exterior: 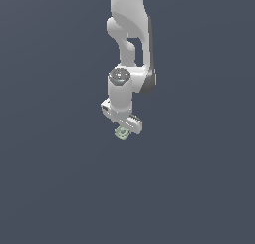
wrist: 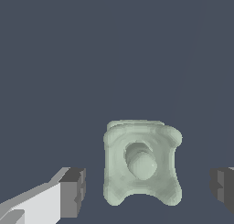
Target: Pick up the object and move it to a goal position.
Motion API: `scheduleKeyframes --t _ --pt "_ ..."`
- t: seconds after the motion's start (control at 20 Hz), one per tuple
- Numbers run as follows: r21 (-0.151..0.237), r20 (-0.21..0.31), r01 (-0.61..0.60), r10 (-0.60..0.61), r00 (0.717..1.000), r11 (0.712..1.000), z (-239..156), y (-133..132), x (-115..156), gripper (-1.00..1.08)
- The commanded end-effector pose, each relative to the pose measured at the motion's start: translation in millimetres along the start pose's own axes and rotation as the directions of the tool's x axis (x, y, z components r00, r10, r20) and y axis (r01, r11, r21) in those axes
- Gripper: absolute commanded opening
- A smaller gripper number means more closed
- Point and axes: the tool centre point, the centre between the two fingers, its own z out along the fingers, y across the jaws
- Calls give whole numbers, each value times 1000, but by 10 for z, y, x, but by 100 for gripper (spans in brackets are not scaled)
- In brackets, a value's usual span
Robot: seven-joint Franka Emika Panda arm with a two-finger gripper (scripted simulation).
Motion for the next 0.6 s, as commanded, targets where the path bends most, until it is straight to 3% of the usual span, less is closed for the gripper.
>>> scheduleKeyframes --t 0.0,0.55 --pt "-1 1 -1 1 1000 1000 74 5 -5 100" --pt "-1 1 -5 5 1000 1000 458 7 -8 100"
